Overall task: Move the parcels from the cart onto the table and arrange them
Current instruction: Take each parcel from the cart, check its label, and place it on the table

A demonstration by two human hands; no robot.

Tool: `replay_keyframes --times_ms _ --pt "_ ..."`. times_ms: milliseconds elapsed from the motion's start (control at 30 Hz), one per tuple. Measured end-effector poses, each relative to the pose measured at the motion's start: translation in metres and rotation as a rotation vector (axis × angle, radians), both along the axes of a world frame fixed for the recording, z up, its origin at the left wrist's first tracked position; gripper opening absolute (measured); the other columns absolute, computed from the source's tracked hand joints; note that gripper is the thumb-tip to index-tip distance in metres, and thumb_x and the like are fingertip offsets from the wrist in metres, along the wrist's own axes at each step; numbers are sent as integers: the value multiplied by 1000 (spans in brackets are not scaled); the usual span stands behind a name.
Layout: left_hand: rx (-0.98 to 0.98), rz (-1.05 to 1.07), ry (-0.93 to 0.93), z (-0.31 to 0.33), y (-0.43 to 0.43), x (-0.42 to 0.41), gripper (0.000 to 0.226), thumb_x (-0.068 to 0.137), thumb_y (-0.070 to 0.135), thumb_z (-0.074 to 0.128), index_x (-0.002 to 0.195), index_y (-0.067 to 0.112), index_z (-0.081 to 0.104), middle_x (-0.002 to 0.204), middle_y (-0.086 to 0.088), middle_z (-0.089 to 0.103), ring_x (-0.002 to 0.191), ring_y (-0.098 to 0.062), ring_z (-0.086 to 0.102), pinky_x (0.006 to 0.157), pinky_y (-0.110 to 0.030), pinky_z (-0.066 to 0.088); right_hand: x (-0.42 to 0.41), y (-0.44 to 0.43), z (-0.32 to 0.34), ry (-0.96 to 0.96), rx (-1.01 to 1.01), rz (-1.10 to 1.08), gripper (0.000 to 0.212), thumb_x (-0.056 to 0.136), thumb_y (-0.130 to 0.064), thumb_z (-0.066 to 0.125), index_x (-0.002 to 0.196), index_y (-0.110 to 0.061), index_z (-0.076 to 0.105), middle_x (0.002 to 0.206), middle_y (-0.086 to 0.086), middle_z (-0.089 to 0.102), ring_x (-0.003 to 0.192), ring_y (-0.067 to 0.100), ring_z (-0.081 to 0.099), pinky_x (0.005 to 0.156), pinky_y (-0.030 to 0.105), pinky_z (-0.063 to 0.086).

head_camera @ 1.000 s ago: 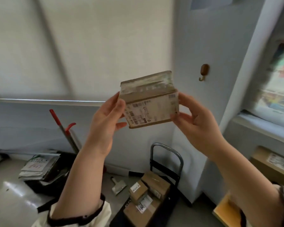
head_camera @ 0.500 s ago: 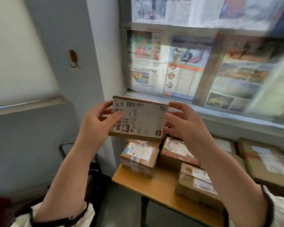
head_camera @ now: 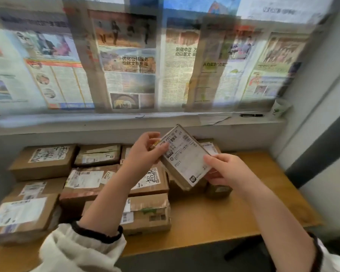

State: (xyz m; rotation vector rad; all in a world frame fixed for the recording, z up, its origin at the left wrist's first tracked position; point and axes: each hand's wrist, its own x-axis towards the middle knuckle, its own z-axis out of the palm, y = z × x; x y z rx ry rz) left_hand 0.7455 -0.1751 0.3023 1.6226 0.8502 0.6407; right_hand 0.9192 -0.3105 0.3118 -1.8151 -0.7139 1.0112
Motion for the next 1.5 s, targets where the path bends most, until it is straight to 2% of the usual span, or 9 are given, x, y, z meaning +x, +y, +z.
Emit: replay_keyframes --times_ms 233,433,767,933,1067,1167,1300,1367,1500 --pt "-26 -130 132 -41 7 68 17 89 27 60 102 19 54 101 -1 66 91 -15 66 79 -34 57 49 -10 -39 9 -118 -108 26 90 -34 59 104 -13 64 94 6 72 88 22 69 79 33 56" --pt "68 -144 180 -73 15 113 15 90 33 56 104 27 58 104 8 57 90 -7 60 62 -13 46 84 -9 -60 22 -170 -158 24 90 -35 59 97 -14 65 87 3 73 82 19 70 84 38 56" --pt "181 -305 251 -78 25 276 30 92 32 54 122 26 54 108 3 52 90 -13 55 80 -30 50 200 -30 -78 19 -95 -397 23 91 -29 58 96 -8 65 85 6 71 78 22 67 79 38 55" --pt "-47 -115 234 -116 32 373 34 90 24 59 123 17 51 112 -3 58 98 -21 61 86 -41 54 302 -3 -106 100 -172 -326 20 92 -27 57 101 -9 60 88 6 67 79 23 63 88 45 51" --pt "-49 -5 366 -157 42 411 44 91 20 59 132 15 42 126 -6 54 108 -22 58 90 -38 52 345 32 -158 217 -296 -232 24 94 -25 54 107 -5 58 90 6 67 75 19 62 78 36 52" --pt "33 56 516 -185 50 421 48 92 24 57 133 12 36 128 -13 51 115 -29 51 93 -37 45 352 52 -197 313 -347 -226 32 95 -25 53 118 -2 55 108 15 67 74 20 59 66 31 48" --pt "368 15 779 -212 60 426 43 92 37 51 128 16 41 127 -9 52 123 -30 37 99 -42 33 350 65 -237 404 -361 -272 39 95 -26 53 127 -5 47 89 1 60 72 14 58 67 31 48" --pt "503 -16 858 -222 64 427 41 91 41 48 126 20 44 128 -4 53 123 -27 34 96 -41 30 350 67 -249 440 -351 -286 31 95 -26 54 120 -8 50 85 -2 58 73 14 57 74 33 48" --pt "669 -73 944 -235 65 426 38 91 41 45 125 25 47 132 3 48 121 -24 32 92 -39 29 349 74 -255 419 -337 -261 12 94 -26 55 100 -16 52 79 0 60 72 14 56 64 28 44"
